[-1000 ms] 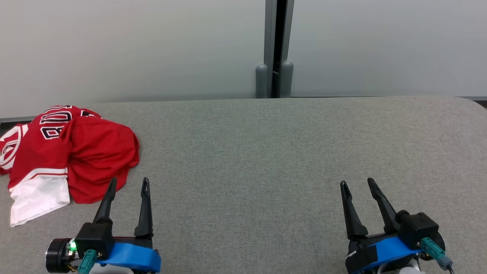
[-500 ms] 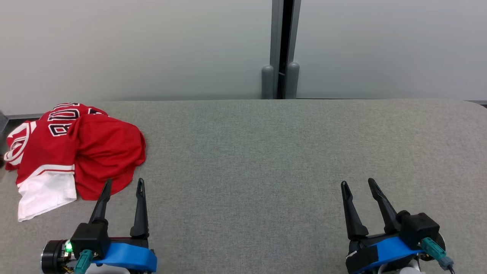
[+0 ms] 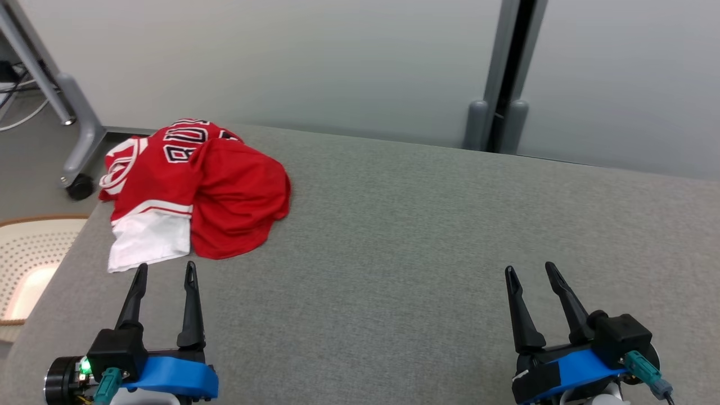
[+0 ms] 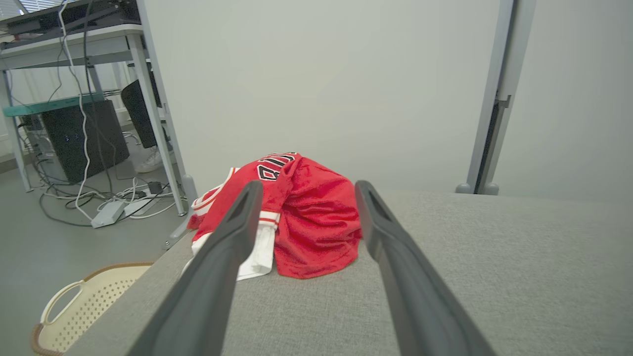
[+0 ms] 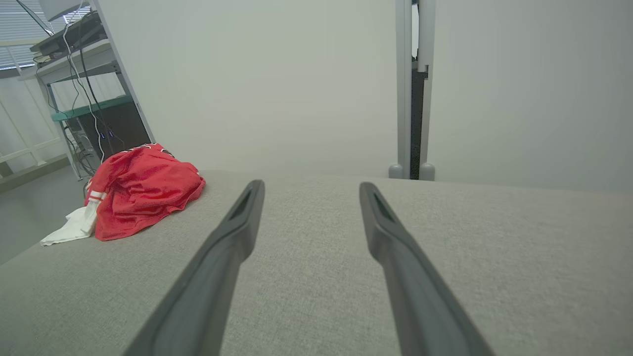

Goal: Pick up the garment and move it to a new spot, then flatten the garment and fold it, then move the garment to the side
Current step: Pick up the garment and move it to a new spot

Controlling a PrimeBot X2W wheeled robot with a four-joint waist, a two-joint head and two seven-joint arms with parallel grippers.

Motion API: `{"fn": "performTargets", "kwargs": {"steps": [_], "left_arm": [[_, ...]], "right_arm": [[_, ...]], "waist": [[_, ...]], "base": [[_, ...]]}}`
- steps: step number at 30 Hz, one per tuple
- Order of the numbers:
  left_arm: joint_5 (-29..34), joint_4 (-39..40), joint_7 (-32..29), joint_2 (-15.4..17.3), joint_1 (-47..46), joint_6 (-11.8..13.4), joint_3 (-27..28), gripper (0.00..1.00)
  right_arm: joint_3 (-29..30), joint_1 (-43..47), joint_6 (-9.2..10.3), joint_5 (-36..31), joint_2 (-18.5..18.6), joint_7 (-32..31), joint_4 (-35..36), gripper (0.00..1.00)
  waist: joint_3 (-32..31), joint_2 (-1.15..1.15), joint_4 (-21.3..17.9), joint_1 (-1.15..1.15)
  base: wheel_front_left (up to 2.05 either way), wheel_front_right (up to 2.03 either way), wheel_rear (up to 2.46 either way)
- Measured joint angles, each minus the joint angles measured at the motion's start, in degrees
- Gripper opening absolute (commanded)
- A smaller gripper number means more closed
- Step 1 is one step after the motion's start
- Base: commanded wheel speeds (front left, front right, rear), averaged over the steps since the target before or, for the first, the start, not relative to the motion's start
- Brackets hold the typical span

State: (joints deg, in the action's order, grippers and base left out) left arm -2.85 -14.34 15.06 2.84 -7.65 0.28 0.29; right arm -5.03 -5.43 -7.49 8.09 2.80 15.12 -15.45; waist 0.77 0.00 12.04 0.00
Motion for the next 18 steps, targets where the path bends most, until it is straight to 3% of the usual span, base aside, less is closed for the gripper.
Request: {"fn": "performTargets", "kwargs": {"steps": [18], "left_arm": [[-0.7,0.1,0.0,0.0,0.7,0.1,2.8,1.0]], "right_arm": [[-0.2,-0.8,-0.01,-1.2,0.0,0.0,0.3,1.0]], "waist": [[1.9,0.0,16.3,0.0]], "base": [[0.0,0.0,0.0]]}}
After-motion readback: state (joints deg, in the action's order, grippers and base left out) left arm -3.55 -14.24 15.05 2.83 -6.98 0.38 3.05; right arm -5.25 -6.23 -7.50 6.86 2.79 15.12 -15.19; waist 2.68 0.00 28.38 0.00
